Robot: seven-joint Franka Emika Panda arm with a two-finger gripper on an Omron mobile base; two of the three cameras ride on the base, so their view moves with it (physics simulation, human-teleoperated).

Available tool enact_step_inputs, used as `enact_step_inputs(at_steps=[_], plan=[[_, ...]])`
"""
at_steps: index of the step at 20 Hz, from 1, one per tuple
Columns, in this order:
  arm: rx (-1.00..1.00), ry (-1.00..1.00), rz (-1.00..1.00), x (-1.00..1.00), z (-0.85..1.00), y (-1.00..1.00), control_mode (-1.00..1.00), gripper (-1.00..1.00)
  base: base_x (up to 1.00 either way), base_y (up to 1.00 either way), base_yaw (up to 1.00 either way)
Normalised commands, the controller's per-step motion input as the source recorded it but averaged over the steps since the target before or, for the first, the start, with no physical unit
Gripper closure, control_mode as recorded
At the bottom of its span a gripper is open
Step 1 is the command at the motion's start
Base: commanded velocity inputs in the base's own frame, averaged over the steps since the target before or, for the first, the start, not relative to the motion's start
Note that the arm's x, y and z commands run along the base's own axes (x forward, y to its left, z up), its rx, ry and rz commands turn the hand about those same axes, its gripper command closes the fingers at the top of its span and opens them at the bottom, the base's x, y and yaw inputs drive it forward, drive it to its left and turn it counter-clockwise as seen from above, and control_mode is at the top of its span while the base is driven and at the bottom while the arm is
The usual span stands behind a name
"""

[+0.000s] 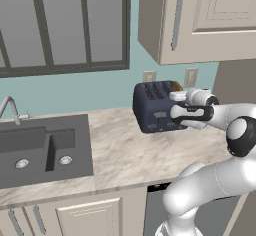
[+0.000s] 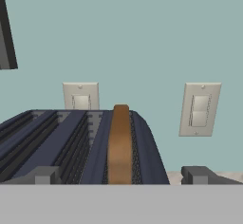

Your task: Start the toaster. Once the lever pops up, take the bread to the plate on the dining counter.

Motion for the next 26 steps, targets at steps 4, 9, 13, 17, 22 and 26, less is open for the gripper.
enact_step_inputs(at_steps=[4, 9, 13, 17, 22, 26], plan=[[0.00, 0.00, 0.00, 0.00, 0.00, 0.00, -1.00, -1.00, 0.00, 0.00, 0.00], [0.00, 0.00, 0.00, 0.01, 0.00, 0.00, -1.00, -1.00, 0.00, 0.00, 0.00], [0.00, 0.00, 0.00, 0.12, 0.00, 0.00, -1.00, -1.00, 0.00, 0.00, 0.00], [0.00, 0.00, 0.00, 0.13, 0.00, 0.00, -1.00, -1.00, 0.00, 0.00, 0.00], [0.00, 0.00, 0.00, 0.13, 0.00, 0.00, -1.00, -1.00, 0.00, 0.00, 0.00], [0.00, 0.00, 0.00, 0.01, 0.00, 0.00, -1.00, -1.00, 0.00, 0.00, 0.00]])
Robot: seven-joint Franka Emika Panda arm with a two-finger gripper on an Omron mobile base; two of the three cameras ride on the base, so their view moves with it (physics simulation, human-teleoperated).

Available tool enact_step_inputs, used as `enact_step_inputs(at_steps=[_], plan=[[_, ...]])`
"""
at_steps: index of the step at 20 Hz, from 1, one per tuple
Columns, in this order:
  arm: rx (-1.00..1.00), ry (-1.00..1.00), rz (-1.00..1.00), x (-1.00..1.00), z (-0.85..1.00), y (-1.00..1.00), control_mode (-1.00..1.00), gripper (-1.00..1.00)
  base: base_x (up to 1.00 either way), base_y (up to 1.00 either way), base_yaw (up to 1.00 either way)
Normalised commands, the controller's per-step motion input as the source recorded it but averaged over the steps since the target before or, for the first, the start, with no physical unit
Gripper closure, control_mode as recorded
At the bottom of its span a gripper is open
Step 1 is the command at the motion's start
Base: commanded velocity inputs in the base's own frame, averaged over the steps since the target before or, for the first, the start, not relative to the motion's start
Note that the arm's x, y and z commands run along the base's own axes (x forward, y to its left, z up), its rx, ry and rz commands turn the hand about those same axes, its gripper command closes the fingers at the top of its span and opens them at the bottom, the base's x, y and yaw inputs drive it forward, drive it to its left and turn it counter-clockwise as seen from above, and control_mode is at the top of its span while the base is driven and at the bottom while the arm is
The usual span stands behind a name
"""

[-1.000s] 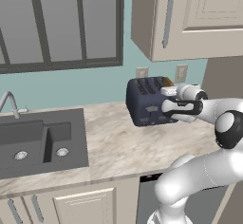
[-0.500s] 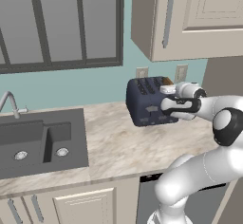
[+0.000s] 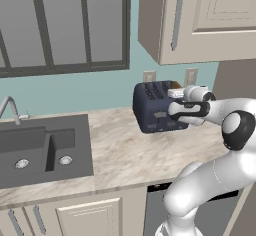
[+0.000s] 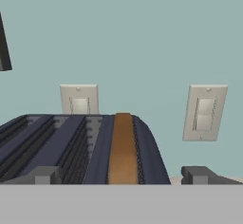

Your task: Start the toaster. Once the lever pops up, take the bread to the plate on the dining counter.

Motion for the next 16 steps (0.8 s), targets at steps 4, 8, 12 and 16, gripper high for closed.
enact_step_inputs(at_steps=[4, 8, 12, 16], plan=[[0.00, 0.00, 0.00, 0.00, 0.00, 0.00, -1.00, -1.00, 0.00, 0.00, 0.00], [0.00, 0.01, 0.00, 0.00, 0.00, 0.00, -1.00, -1.00, 0.00, 0.00, 0.00], [0.00, 0.01, 0.00, 0.00, 0.00, 0.00, -1.00, -1.00, 0.00, 0.00, 0.00], [0.00, 0.02, 0.00, 0.00, -0.03, 0.00, -1.00, -1.00, 0.00, 0.00, 0.00]])
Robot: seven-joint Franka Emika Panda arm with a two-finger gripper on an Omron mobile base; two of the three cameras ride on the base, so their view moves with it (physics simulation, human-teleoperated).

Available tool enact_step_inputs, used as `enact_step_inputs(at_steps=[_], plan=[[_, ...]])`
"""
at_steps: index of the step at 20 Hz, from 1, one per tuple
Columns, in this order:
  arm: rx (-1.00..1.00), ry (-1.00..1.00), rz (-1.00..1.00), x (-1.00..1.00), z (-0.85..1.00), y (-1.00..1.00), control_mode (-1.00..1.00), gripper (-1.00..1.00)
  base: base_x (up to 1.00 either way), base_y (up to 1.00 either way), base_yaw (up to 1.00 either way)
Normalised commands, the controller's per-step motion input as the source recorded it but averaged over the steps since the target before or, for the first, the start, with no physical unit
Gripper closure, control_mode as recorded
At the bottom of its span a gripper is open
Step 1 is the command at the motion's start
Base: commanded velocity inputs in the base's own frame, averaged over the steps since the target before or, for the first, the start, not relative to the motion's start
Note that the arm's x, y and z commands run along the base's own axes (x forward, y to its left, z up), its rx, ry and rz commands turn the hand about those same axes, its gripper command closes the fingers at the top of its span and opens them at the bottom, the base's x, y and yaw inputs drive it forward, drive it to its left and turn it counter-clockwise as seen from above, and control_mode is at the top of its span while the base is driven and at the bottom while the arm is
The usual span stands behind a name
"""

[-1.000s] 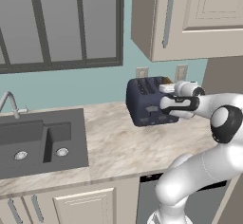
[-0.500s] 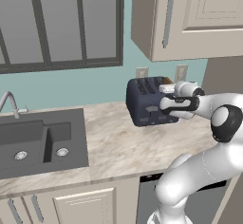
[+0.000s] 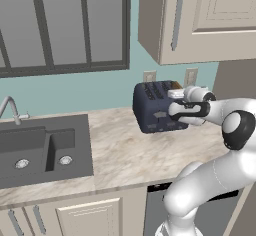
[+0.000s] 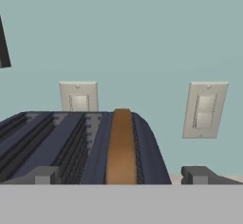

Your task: Start the toaster. Once the lever pops up, take the bread to the plate on the dining counter.

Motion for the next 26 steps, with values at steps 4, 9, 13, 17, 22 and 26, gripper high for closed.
enact_step_inputs(at_steps=[4, 9, 13, 17, 22, 26], plan=[[0.00, 0.03, 0.00, 0.00, -0.03, 0.00, -1.00, -1.00, 0.00, 0.00, 0.00], [0.00, 0.05, 0.00, 0.00, 0.00, 0.00, -1.00, -1.00, 0.00, 0.00, 0.00], [0.00, 0.04, 0.00, 0.00, 0.00, 0.00, -1.00, -1.00, 0.00, 0.00, 0.00], [0.00, 0.02, 0.00, 0.00, 0.00, 0.00, -1.00, -1.00, 0.00, 0.00, 0.00], [0.00, 0.01, 0.00, 0.00, 0.00, 0.00, -1.00, -1.00, 0.00, 0.00, 0.00], [0.00, 0.01, 0.00, 0.01, 0.00, 0.00, -1.00, -1.00, 0.00, 0.00, 0.00]])
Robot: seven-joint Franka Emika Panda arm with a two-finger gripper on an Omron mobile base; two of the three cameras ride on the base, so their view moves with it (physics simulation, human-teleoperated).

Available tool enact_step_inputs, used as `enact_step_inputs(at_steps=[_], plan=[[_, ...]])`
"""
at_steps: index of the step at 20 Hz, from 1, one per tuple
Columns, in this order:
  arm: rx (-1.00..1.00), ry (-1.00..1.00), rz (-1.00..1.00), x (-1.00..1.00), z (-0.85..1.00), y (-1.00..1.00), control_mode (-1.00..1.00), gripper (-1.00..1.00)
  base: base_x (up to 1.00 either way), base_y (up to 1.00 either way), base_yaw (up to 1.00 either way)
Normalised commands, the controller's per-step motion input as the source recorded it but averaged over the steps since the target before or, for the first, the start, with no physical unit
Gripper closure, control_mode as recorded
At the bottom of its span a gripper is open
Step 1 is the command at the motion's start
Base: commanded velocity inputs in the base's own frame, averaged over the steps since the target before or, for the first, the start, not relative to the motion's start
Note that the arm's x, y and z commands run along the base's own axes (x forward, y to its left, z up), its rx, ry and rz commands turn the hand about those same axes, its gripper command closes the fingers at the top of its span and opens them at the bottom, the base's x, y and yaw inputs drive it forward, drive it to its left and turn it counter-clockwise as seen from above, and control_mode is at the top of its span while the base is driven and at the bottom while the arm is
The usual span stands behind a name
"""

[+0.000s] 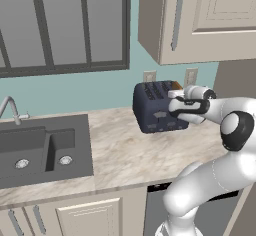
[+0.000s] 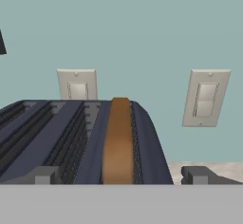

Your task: Start the toaster. Once the lever pops up, take the bread to the plate on the dining counter.

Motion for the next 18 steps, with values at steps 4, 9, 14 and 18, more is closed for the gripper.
enact_step_inputs(at_steps=[4, 9, 14, 18], plan=[[0.00, 0.00, 0.00, 0.03, 0.00, 0.00, -1.00, -1.00, 0.00, 0.00, 0.00], [0.00, 0.00, 0.00, 0.04, 0.00, 0.00, -1.00, -1.00, 0.00, 0.00, 0.00], [0.00, 0.00, 0.00, 0.00, 0.00, 0.00, -1.00, -1.00, 0.00, 0.00, 0.00], [0.00, 0.00, 0.00, 0.00, 0.00, 0.00, -1.00, -1.00, 0.00, 0.00, 0.00]])
